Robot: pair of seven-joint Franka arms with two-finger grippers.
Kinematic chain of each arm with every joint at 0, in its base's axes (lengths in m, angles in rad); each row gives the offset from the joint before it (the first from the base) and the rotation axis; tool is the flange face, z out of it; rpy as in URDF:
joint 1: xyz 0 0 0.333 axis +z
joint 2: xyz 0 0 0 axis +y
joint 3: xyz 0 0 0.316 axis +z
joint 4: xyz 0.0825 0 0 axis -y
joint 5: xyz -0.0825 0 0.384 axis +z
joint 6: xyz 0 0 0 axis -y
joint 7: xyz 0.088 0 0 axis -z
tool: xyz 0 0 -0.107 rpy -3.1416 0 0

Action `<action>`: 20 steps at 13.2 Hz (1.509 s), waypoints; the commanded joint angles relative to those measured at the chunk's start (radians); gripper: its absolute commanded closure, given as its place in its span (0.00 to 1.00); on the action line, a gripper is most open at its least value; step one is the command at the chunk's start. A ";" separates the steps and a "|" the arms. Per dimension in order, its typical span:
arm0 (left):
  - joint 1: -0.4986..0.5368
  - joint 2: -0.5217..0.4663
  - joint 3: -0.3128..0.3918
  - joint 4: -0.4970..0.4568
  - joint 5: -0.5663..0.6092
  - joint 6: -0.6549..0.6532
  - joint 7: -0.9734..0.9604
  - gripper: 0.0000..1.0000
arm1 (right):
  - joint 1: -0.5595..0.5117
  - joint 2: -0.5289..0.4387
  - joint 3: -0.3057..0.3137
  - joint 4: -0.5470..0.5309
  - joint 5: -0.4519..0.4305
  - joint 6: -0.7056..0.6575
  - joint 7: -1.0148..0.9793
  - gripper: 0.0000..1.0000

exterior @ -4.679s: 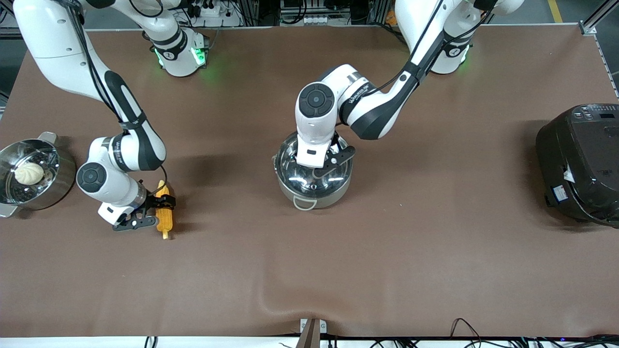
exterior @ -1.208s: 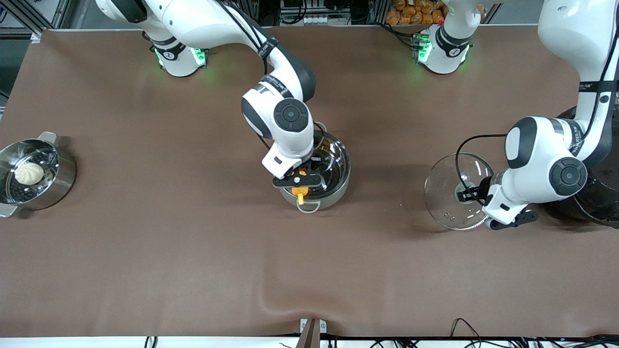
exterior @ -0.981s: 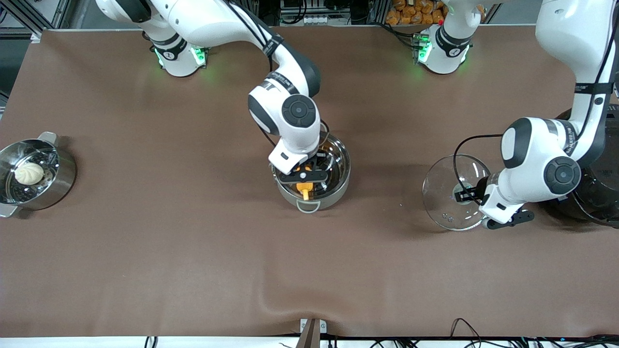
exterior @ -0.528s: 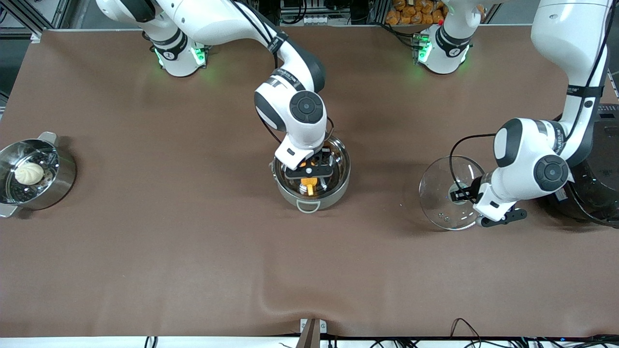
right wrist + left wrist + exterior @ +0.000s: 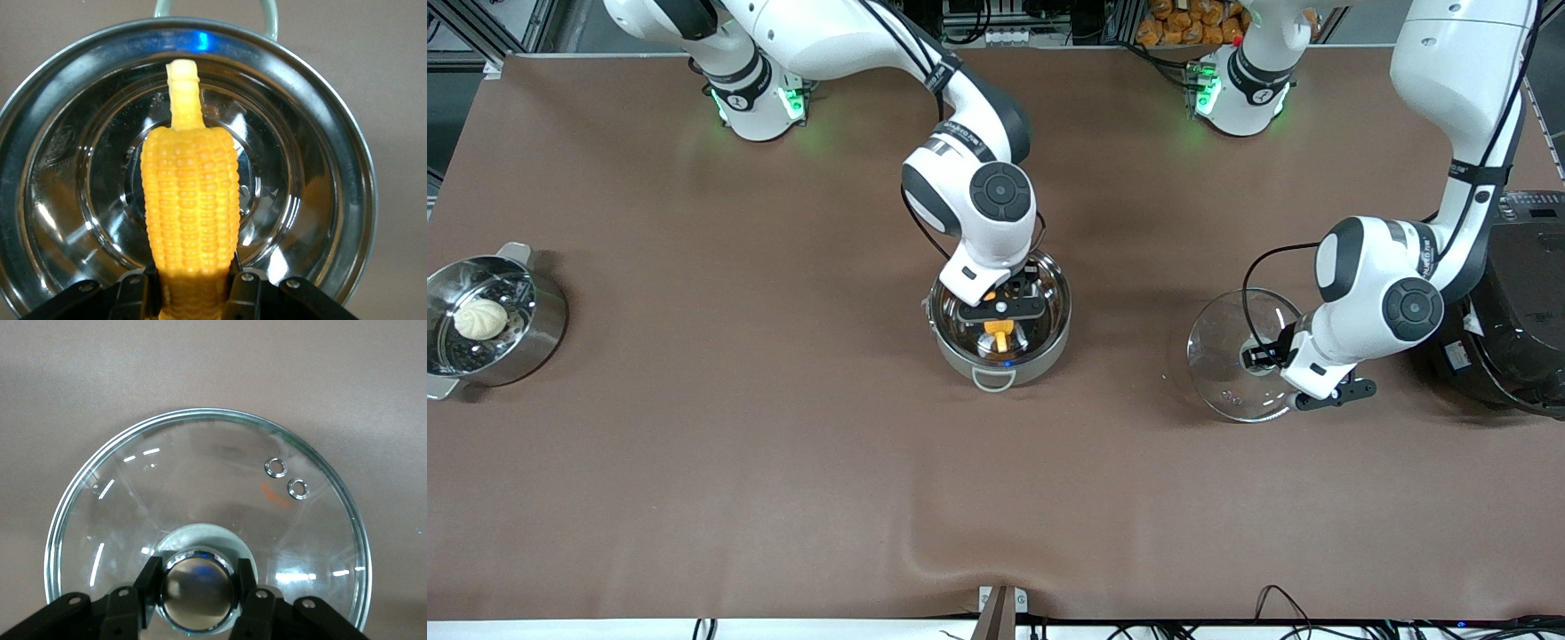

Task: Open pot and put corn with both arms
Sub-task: 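Lower the corn into the pot and open the right gripper, then withdraw the right gripper while the left gripper sets the lid on the table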

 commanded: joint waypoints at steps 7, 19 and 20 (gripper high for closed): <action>0.002 -0.041 -0.004 -0.122 0.020 0.126 -0.002 1.00 | 0.029 0.007 -0.013 0.019 -0.005 -0.016 0.020 0.00; -0.017 0.014 -0.007 -0.127 0.020 0.126 -0.002 0.99 | -0.328 -0.120 -0.013 -0.088 -0.003 -0.132 -0.427 0.00; -0.018 0.017 -0.007 -0.122 0.020 0.126 -0.002 0.89 | -0.377 -0.172 -0.013 -0.142 -0.003 -0.132 -0.502 0.00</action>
